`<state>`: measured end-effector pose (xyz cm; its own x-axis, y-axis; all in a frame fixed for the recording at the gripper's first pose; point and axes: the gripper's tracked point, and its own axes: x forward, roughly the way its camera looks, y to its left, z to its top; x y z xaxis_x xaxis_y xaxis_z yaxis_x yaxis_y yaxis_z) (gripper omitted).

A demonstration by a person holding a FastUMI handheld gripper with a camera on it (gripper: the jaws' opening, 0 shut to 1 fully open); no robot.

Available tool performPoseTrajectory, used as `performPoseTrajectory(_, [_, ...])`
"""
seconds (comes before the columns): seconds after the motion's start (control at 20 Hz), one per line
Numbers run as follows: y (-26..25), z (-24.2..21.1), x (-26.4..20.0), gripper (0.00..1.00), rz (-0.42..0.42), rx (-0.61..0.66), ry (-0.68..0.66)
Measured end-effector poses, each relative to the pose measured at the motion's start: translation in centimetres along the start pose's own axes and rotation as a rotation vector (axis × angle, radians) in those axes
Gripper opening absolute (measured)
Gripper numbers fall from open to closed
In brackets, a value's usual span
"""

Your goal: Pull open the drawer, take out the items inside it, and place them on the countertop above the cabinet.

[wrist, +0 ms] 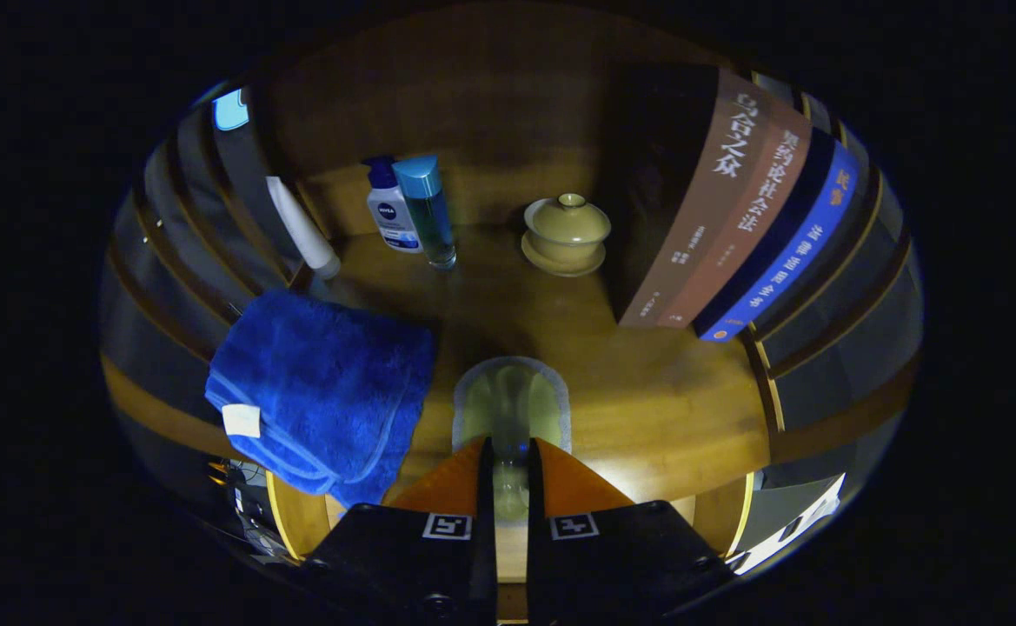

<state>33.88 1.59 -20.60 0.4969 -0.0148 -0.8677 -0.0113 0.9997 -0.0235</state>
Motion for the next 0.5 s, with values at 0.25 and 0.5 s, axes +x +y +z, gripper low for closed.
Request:
performPoseTrajectory(0.25, [-0.1,0.3,1.8,0.18,-0.01,0.001,0.023])
performPoseTrajectory(0.5, [-0.4,0.4,2.2,0.21,-0.014,0.001,0.019])
